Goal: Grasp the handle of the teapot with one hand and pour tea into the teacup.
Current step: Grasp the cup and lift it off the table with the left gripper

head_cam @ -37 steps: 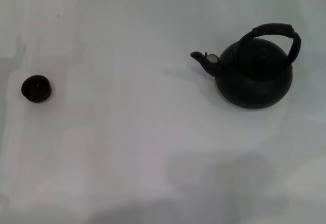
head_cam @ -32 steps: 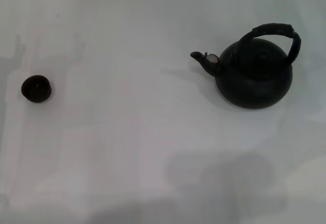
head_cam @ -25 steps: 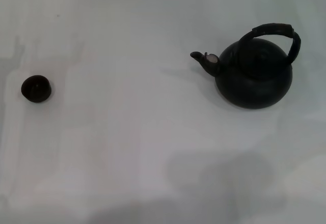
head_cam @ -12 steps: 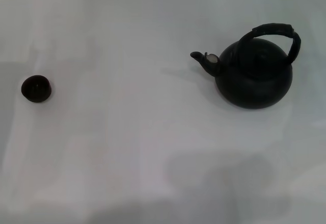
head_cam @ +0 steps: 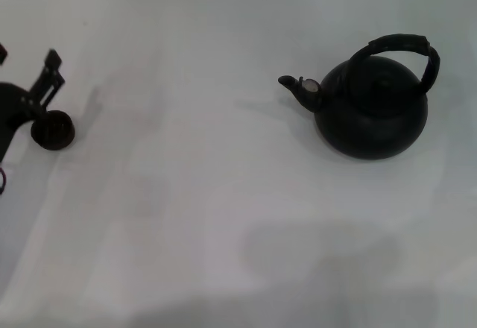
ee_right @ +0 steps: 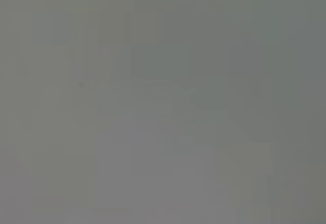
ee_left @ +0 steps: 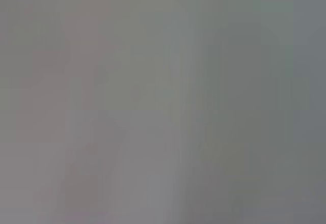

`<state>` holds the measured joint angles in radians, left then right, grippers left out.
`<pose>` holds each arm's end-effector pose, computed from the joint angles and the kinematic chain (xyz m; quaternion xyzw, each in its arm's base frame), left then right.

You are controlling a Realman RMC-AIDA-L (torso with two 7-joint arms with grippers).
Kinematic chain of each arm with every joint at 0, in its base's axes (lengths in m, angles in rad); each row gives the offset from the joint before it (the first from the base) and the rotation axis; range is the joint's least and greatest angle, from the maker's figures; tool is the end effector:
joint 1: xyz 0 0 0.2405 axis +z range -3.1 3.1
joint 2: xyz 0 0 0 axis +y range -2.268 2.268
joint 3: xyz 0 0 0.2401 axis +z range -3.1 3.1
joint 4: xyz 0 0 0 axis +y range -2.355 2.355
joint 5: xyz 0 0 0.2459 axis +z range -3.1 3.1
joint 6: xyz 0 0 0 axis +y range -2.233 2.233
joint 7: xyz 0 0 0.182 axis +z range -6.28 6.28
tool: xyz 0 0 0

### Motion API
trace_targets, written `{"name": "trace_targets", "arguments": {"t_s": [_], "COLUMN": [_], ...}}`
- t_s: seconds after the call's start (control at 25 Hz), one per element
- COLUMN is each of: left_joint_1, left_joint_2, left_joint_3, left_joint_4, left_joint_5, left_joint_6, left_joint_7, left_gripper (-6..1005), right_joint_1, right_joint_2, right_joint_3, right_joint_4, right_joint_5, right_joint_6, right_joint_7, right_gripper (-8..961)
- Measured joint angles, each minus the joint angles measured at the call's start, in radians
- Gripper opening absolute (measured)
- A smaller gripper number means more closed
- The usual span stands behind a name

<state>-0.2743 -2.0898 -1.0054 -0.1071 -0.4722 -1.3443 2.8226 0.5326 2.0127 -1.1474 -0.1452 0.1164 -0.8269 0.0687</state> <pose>-0.3548 0.3094 -0.0398 -0.7175 -0.2478 -0.3363 0.5574 0.4072 0.4284 0.0714 -0.5796 0.3114 0.1926 0.7280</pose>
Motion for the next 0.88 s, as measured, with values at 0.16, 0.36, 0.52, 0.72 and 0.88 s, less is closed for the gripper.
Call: {"name": "trace_targets", "arguments": {"t_s": [0.16,0.36,0.52,0.72,0.88], "left_joint_1": [0.023,0.050,0.069,0.086,0.091], "left_joint_2": [-0.002,-0.002,-0.004,-0.004,-0.004], "left_joint_3": [0.037,0.051,0.052,0.054,0.064], "left_joint_4": [-0.004,-0.016,-0.017,-0.017,-0.017], "left_joint_5": [0.008,0.007,0.008,0.009,0.008], "left_joint_6": [0.021,0.031,0.034,0.035,0.048], "left_joint_7": [0.000,0.000,0.000,0.000,0.000], "left_gripper": [868,871,871,870,871], "right_joint_1": [-0.012,-0.017,-0.012,-0.010,-0.012], "right_joint_2": [0.000,-0.002,-0.002,-0.002,-0.002], "right_joint_3": [0.000,-0.004,-0.006,-0.011,-0.069], "right_joint_4": [-0.002,-0.002,-0.002,-0.006,-0.009], "right_joint_5": [0.000,-0.001,-0.001,-0.002,-0.003], "right_joint_6": [-0.007,-0.008,-0.009,-0.009,-0.009], "right_joint_7": [0.000,0.000,-0.002,0.000,0.000], "right_gripper": [711,711,709,707,707]}}
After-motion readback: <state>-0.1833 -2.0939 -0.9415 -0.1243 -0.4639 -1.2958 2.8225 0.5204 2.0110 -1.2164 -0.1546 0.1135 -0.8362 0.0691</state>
